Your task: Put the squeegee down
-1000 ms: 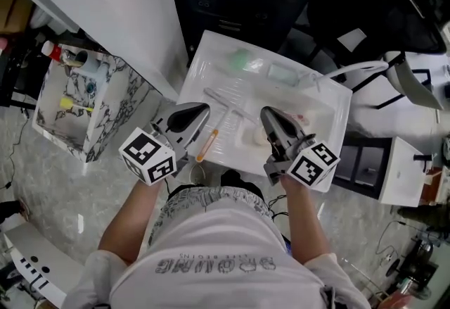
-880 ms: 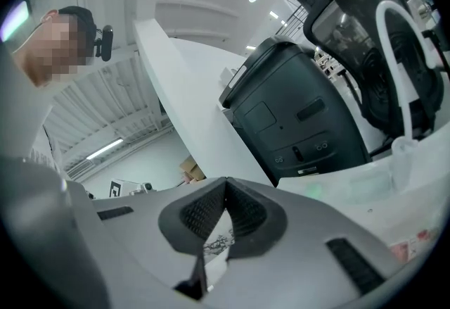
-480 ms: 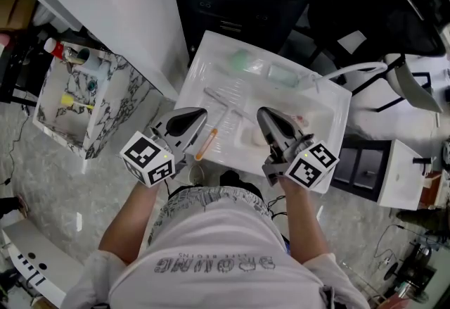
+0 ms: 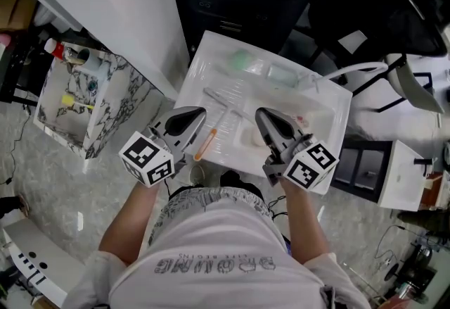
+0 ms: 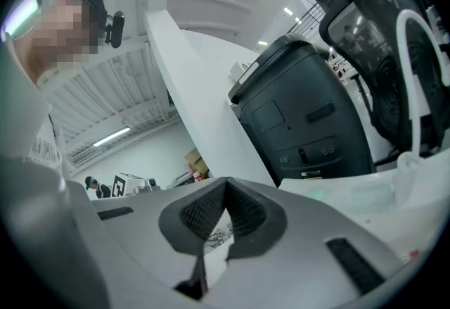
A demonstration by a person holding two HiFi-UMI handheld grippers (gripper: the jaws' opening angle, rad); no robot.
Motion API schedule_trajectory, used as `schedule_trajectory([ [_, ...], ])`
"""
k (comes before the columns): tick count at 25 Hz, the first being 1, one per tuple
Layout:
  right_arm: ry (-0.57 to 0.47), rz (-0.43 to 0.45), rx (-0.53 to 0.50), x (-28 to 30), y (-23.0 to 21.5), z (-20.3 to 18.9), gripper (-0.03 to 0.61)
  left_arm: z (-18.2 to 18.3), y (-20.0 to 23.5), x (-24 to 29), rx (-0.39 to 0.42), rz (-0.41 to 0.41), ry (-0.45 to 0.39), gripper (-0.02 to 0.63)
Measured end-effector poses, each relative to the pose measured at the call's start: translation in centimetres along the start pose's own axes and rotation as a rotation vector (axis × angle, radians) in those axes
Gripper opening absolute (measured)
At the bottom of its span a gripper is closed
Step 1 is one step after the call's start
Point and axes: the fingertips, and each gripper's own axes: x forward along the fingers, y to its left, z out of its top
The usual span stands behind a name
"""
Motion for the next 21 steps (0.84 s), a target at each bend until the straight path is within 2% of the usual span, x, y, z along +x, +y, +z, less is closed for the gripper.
schedule_trajectory([
  [21,0.029,0.016,0.014,0.73,-0.78,-0.60,0.006,0.34,0.85,0.73,0.010,0.019,0.009,0.020],
])
